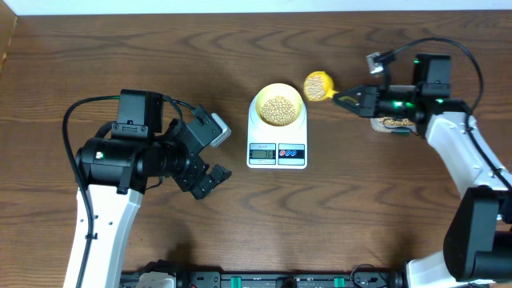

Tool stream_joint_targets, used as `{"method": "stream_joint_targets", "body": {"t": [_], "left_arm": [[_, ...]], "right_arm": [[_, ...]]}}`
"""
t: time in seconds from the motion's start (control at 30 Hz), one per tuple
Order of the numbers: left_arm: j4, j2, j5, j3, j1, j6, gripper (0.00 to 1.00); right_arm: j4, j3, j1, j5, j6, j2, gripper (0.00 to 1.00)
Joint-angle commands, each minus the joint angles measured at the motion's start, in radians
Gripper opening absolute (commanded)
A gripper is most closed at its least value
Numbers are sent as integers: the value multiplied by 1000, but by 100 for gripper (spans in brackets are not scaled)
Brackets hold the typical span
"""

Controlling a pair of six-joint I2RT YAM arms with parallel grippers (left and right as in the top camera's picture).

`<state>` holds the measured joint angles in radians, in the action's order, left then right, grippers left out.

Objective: Scoop item into bowl and weigh 50g on scale
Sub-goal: 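Move the filled scoop over the yellow bowl with the right gripper, then tilt the scoop to pour soybeans into the bowl, right gripper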

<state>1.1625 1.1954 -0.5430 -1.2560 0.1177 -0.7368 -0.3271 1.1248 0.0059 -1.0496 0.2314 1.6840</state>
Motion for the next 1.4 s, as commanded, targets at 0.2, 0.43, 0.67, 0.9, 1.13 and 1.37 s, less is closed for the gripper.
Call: {"method": "stream_joint_targets", "body": {"t": [0.2,0.43,0.67,0.9,1.13,1.37], "left_arm": [[2,2,6,-2,-5,1,98],[2,2,6,-2,-5,1,98],[2,2,6,-2,-5,1,98],[2,2,6,-2,-5,1,98],[2,2,6,-2,-5,1,98],[2,2,6,-2,-5,1,98]], "right_arm": [[59,1,180,293,-68,-5,1],[140,1,273,396,-142,-5,1],[177,1,276,397,-144,-5,1],[177,1,276,396,-143,-5,1],[177,1,277,397,-145,-5,1],[174,1,277,397,-265,-5,1]]}}
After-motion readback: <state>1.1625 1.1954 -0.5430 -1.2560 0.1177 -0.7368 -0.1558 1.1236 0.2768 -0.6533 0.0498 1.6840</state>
